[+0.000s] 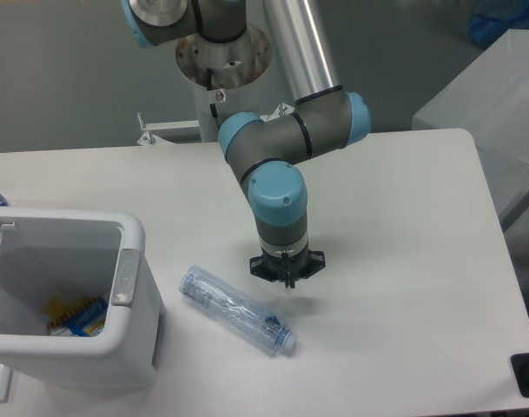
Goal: Place the trash in the trash can
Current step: 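Close the gripper on the clear plastic bag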
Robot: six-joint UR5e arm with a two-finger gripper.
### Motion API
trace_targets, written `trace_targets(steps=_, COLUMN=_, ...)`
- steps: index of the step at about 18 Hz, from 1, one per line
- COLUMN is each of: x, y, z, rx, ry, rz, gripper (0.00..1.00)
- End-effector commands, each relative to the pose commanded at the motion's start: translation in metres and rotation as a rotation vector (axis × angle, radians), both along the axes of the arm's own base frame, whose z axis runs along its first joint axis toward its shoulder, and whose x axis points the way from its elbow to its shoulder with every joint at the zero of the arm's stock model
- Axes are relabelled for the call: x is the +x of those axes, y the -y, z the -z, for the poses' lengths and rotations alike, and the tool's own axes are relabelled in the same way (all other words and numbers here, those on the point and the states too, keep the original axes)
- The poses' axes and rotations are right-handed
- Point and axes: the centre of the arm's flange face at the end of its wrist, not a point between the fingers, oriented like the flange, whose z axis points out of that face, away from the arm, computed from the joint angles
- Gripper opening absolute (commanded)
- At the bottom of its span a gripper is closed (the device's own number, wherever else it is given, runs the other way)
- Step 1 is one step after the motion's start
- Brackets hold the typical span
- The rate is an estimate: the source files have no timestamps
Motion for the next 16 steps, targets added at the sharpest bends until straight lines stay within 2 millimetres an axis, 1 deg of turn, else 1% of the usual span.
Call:
trace_targets(steps=3, x=0.000, y=0.008, z=-0.013, rx=0.015, ry=-0.007, rz=0.001, gripper=0.06)
trace_targets(steps=6, x=0.001, y=0.012, z=-0.036, rx=0.054, ry=-0.021, rz=0.005, gripper=0.06)
trace_targets(steps=9, x=-0.005, y=0.018, z=-0.075, rx=0.168, ry=-0.014, rz=-0.009, gripper=0.06)
trace_targets(steps=13, x=-0.018, y=0.034, z=-0.138, rx=0.358, ry=-0.002, rz=-0.032, gripper=0.06)
trace_targets(steps=14, x=-0.020, y=0.036, z=-0.154, rx=0.410, ry=-0.001, rz=-0.031, gripper=0.06)
trace_targets(steps=16, x=-0.031, y=0.039, z=-0.189, rx=0.498, ry=-0.011, rz=-0.040, gripper=0.06)
